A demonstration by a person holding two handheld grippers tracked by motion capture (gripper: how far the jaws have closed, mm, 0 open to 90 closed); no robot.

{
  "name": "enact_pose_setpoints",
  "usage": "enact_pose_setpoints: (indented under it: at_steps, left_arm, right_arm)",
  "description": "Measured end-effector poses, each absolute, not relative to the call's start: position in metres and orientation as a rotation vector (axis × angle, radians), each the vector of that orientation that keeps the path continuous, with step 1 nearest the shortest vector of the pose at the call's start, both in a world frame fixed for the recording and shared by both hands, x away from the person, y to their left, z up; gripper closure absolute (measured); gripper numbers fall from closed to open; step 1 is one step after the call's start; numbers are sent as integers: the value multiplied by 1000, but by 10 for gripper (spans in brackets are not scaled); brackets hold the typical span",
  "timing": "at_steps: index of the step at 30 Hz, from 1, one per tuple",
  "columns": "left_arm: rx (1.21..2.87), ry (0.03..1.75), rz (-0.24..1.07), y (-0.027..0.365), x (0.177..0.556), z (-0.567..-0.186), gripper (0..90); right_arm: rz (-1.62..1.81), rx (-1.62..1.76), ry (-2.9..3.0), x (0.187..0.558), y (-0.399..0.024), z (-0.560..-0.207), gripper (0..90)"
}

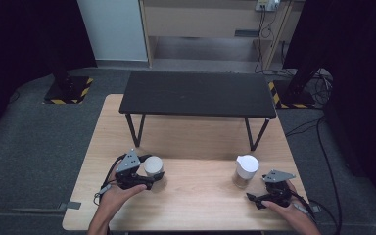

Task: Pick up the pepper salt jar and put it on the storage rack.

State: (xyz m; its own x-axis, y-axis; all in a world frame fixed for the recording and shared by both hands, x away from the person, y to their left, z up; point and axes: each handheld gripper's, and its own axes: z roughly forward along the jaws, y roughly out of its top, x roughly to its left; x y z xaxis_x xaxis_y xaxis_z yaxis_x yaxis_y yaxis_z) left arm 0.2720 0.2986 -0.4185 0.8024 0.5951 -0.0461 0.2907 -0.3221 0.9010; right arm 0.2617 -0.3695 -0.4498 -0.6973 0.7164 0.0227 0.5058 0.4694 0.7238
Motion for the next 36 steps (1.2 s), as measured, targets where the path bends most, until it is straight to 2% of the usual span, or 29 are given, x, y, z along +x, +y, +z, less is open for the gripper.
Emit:
enact_pose_setpoints:
  at_steps: [5, 17, 36]
  left_arm:
    - [1929, 650, 322, 300, 276, -417, 320]
    - [1920, 616, 301, 306, 276, -414, 325]
    - [1955, 453, 236, 303, 286, -400, 326]
  right_arm:
    - [1058, 1043, 2437, 262, -369, -450, 13]
    - [1058, 1043, 2437, 262, -369, -450, 13]
    - [1059, 1041, 2438, 262, -370, -450, 13]
